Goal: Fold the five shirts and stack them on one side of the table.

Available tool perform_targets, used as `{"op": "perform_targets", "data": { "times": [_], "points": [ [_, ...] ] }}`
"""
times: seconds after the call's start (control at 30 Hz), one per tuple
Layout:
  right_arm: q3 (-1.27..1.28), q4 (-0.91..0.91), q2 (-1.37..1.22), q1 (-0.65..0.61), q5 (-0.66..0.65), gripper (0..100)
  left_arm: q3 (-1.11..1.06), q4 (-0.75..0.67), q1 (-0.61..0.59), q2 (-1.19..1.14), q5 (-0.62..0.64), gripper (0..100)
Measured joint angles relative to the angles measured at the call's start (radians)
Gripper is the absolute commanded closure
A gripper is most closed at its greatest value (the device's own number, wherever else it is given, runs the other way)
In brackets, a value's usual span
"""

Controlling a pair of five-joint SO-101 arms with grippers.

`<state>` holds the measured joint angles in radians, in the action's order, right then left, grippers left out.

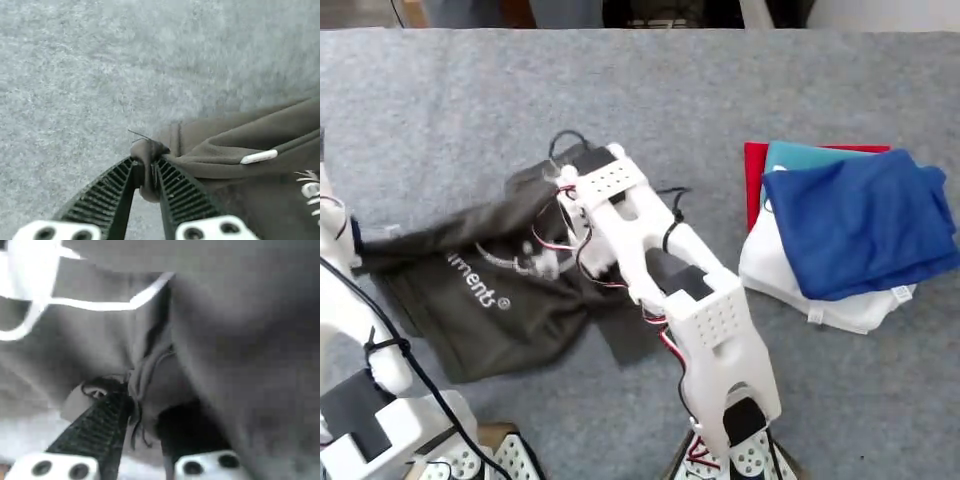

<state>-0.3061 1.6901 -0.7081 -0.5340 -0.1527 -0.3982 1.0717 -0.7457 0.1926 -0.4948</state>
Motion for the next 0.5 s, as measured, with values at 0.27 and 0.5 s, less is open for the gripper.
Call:
{"op": "perform_targets", "data": {
  "times": [0.27, 0.5],
  "points": [
    [0.347, 0.054, 0.285, 0.014, -0.256, 98.4, 0.031, 0.084, -0.064, 0.000, -0.040, 97],
    [0.666, 0.054, 0.528, 0.009, -0.451, 92.4, 0.146, 0.212, -0.081, 0.000, -0.043, 97]
  ]
}}
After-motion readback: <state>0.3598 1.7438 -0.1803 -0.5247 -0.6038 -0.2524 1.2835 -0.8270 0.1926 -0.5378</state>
